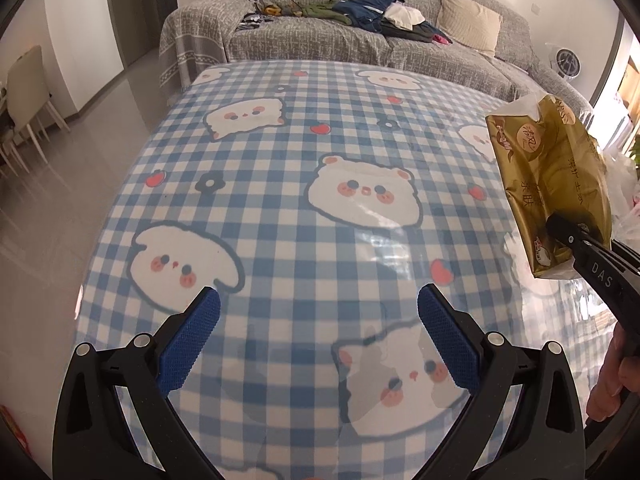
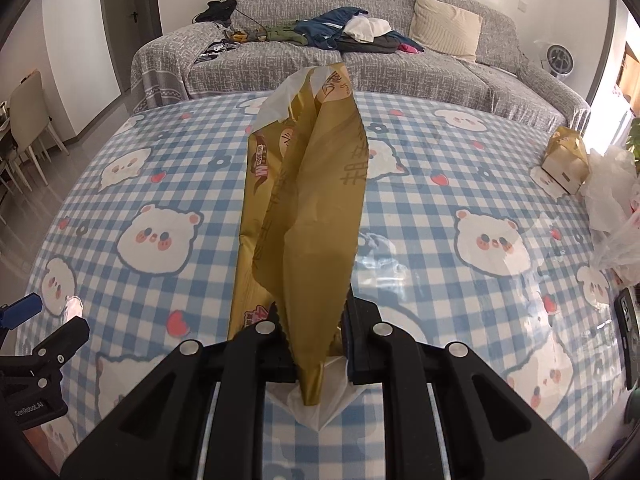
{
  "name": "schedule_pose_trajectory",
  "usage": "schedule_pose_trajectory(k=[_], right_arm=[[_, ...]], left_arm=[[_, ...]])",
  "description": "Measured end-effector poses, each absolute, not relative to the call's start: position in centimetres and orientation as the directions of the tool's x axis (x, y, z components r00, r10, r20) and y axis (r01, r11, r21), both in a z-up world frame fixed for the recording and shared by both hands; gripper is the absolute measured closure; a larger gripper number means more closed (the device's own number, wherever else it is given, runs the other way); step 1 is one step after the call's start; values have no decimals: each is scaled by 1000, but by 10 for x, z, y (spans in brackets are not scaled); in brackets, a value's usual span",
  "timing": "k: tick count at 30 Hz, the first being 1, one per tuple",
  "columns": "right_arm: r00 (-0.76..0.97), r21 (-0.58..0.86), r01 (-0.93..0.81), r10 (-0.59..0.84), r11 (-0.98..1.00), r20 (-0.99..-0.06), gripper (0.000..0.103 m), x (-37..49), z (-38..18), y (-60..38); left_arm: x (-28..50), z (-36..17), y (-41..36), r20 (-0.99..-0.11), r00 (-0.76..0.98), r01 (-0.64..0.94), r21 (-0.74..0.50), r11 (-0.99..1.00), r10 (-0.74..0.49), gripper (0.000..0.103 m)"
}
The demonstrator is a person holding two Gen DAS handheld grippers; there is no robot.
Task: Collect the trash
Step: 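Lift the gold snack bag and carry it over the trash bin with the right tool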
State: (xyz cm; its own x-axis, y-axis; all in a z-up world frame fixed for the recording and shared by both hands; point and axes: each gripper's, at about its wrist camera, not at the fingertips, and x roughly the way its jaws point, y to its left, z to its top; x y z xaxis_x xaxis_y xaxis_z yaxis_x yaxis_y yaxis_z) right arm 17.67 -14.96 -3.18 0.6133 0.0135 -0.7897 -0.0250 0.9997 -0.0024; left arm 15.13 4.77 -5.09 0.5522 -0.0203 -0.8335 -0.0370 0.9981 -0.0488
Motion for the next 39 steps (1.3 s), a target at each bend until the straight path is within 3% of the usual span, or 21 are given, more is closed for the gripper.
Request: schedule_pose_trajectory(k=[39], right_arm=[[645,-6,-106,65,994,-762,89,-1,-11,-150]], left_arm=[[16,-58,52,-839,543,-59,-83,995,-38,6]])
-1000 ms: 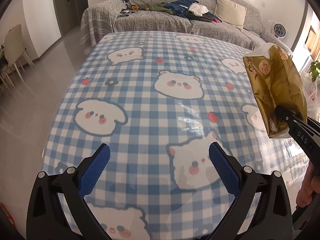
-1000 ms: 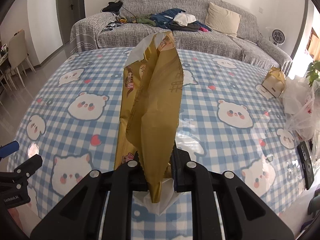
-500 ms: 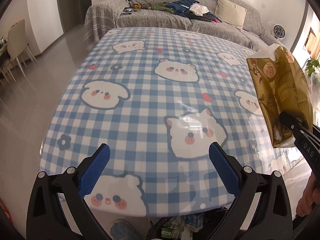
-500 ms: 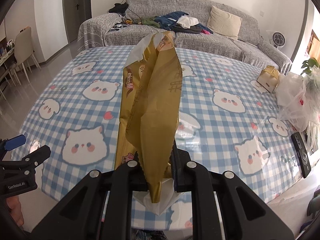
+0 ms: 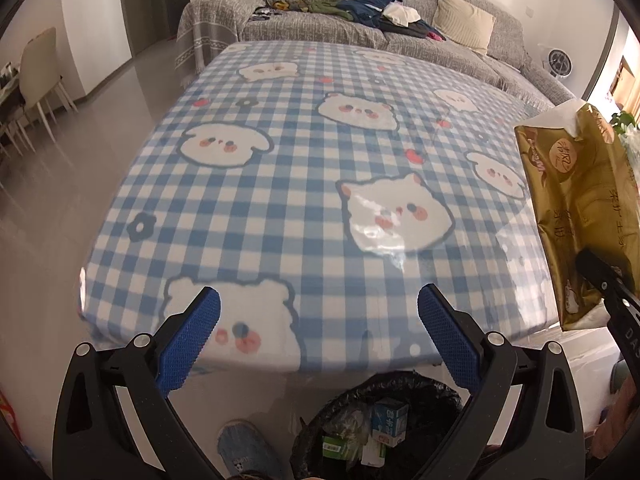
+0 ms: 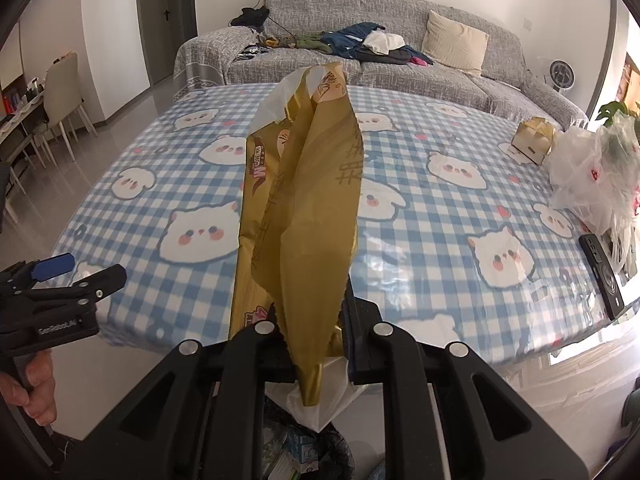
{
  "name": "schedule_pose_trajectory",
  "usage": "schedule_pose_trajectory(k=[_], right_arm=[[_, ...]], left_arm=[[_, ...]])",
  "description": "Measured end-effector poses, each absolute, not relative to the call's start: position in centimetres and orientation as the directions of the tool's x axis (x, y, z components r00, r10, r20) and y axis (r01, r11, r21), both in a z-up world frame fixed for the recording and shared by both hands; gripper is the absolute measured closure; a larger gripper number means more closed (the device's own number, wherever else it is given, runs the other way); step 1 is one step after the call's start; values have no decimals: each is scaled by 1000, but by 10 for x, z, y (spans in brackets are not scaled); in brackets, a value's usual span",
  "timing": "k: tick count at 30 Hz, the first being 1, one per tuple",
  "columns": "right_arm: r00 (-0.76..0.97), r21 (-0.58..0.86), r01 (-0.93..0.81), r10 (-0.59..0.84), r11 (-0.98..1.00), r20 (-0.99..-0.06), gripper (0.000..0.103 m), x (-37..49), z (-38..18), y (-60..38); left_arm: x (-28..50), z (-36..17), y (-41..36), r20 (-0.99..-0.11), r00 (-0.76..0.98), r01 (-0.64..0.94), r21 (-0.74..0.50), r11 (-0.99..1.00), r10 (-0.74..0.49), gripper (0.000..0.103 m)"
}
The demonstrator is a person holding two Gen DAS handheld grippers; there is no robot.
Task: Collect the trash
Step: 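Lift the gold snack bag and carry it over the trash bin with the right tool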
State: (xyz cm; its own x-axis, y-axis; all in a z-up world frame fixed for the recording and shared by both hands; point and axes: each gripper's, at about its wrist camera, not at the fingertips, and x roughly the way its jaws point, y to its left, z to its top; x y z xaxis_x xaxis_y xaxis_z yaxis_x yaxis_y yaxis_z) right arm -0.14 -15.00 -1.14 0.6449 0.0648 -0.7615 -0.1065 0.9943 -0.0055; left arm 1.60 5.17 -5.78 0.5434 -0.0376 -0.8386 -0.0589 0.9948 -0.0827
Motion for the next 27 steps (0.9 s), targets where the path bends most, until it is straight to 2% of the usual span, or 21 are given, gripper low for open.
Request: schedule_pose_trajectory(k=[8,27], right_arm=[[634,2,-121,79,993,-769,89,-39,-19,-153],[601,12,-147,99,989,-793,89,-109,-47,-148]], left_arm=[[-17,-63,41,-837,546,-48,-58,997,-23,6],[-90,-77,39,-833,551,-42,-89,995,-51,6]])
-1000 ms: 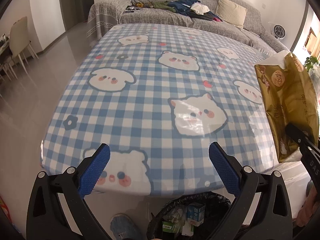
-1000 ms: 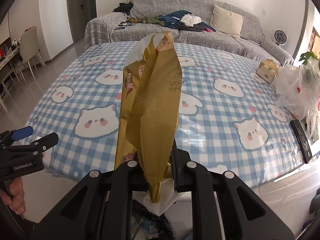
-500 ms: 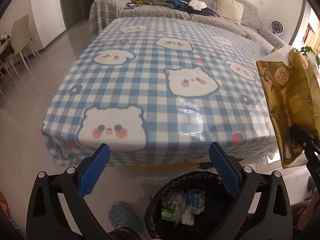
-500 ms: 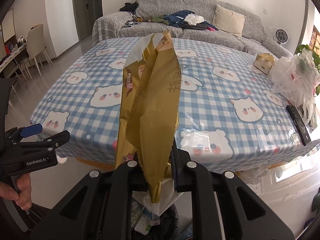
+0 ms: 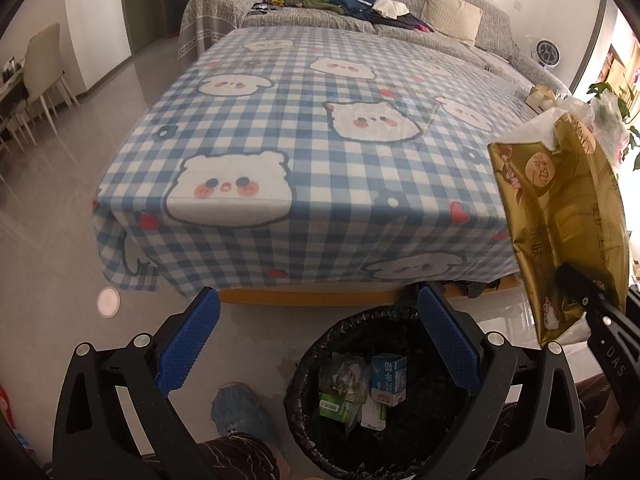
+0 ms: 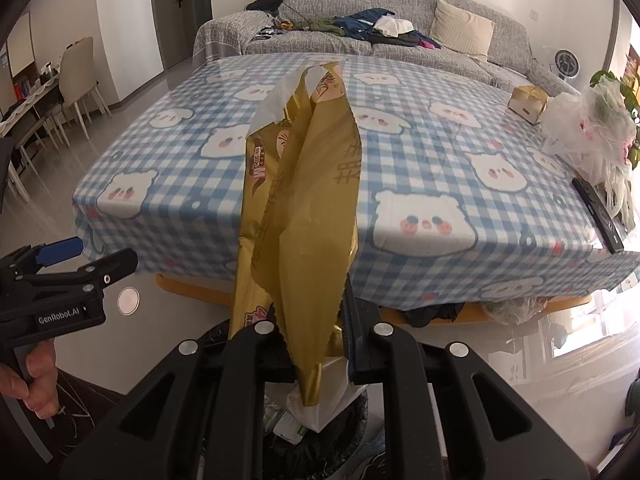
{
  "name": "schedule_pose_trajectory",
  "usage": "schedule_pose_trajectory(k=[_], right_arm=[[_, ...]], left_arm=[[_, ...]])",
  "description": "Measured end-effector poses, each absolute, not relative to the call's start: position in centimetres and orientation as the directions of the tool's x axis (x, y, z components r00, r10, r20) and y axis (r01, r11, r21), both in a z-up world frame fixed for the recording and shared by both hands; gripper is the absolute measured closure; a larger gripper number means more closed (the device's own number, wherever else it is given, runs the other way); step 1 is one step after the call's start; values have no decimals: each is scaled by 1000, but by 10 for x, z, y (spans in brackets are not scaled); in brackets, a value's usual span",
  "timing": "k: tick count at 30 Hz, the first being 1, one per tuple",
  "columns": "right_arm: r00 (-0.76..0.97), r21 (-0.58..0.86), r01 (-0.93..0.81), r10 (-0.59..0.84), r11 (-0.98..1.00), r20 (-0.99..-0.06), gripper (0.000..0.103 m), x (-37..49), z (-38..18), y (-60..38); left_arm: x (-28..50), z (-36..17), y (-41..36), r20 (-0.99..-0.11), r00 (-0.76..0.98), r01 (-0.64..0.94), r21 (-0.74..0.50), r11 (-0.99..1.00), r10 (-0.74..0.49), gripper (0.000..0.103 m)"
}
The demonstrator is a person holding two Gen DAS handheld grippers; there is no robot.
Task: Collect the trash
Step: 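Lift the gold snack bag and carry it over the trash bin with the right tool, then open the right tool to drop the gold snack bag into the bin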
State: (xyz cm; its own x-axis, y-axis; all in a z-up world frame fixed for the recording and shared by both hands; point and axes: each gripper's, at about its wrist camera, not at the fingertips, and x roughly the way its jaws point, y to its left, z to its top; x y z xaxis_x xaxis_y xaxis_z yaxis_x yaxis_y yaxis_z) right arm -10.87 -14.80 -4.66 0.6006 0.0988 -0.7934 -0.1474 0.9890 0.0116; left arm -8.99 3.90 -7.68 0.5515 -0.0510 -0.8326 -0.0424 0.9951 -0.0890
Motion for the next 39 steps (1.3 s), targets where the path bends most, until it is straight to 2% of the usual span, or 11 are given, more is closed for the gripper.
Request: schedule_pose_trajectory(k=[18,22,39], right_arm=[[537,-8,-171,86,985,-839,89,-157,-93,-136],[482,25,-155,98,988,-871,89,-162,-112,-135],[278,5,-146,46,989,-960,89,-161,-194,-119]], left_arm=[[-131,-118,36,-867,494,-29,-93,995,-67,6],[-133,-136,35,-884,465,-26,-77,997,-56,6],[-125,-194,31,-932,362,-56,-54,997,-30,6]])
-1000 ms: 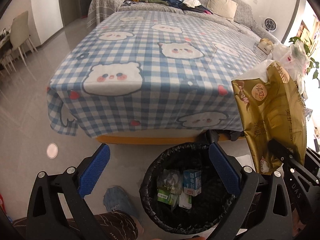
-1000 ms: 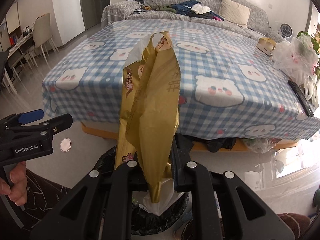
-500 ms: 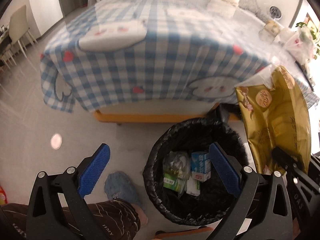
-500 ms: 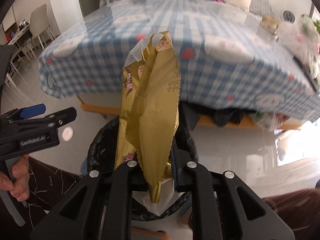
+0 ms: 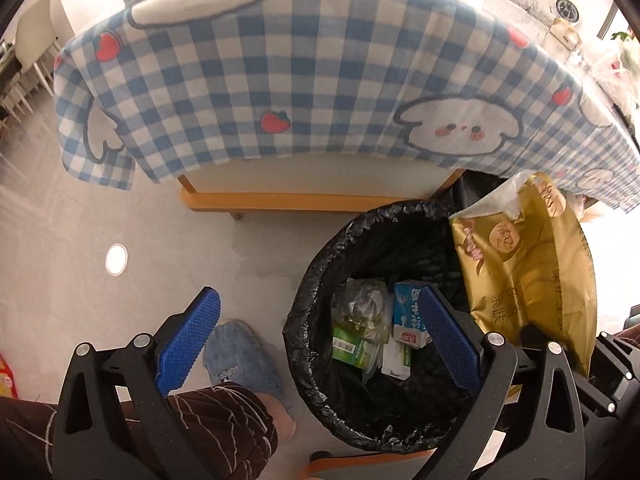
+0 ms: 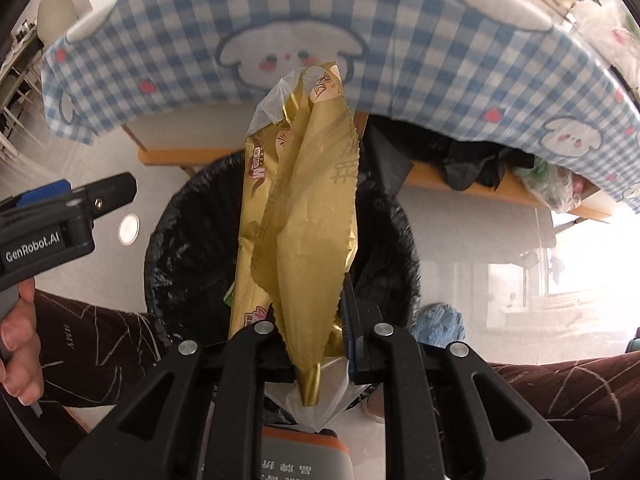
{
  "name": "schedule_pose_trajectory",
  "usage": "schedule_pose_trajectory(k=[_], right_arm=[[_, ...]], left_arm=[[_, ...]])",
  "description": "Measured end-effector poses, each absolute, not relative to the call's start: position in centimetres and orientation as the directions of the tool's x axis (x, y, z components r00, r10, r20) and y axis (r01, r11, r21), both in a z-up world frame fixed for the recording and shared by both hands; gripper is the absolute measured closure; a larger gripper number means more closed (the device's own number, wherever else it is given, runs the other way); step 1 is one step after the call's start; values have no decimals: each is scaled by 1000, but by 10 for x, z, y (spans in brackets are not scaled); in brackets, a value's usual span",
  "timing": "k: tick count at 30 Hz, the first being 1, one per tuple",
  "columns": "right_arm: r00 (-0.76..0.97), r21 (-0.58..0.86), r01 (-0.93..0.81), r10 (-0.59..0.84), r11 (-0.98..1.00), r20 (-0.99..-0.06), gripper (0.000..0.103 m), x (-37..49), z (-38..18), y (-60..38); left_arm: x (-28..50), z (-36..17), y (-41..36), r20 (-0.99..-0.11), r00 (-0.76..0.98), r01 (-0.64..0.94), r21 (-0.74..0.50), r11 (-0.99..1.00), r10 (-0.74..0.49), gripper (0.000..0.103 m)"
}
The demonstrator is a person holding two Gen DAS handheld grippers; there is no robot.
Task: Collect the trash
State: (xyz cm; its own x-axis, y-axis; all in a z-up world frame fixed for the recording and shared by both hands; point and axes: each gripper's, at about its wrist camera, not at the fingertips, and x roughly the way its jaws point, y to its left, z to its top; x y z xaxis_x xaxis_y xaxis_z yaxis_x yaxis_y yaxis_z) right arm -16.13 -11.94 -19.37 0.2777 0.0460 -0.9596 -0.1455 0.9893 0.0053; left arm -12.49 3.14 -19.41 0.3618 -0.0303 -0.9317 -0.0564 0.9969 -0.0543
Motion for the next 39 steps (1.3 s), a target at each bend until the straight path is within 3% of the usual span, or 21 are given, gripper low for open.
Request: schedule_pose_trajectory(k=[13,15,18,20,29,33,39], right_arm=[[213,14,-159,48,987,-976,86,-162,-217,-110],[232,2,-149,37,989,-972,77,-162,-215,-111],[261,1,-127,35,992,-965,72,-159,-210,-113],[296,2,-104,33,995,-955,57,-157,-202,-118],[445,-36,-41,-14,999,-896,18,-150,-152,-139],[517,-31,-22,-15,999,-856,9,-148,-122,-153],[571,4,-14,12,1000,-821,8,-152,-90,-167]], left_arm=[[-121,-208,27,-942,334,-51,-22,998,-4,6],[-121,-208,25,-943,332,-46,-16,999,0,6],[-120,-209,24,-944,329,-44,-8,999,7,6],[-120,-208,23,-945,327,-44,-7,999,8,6],[-122,-176,22,-916,401,-43,-25,999,-5,6],[-126,-153,21,-898,441,-50,-42,998,-16,6],[-135,-114,12,-861,508,-25,-46,999,-27,6]])
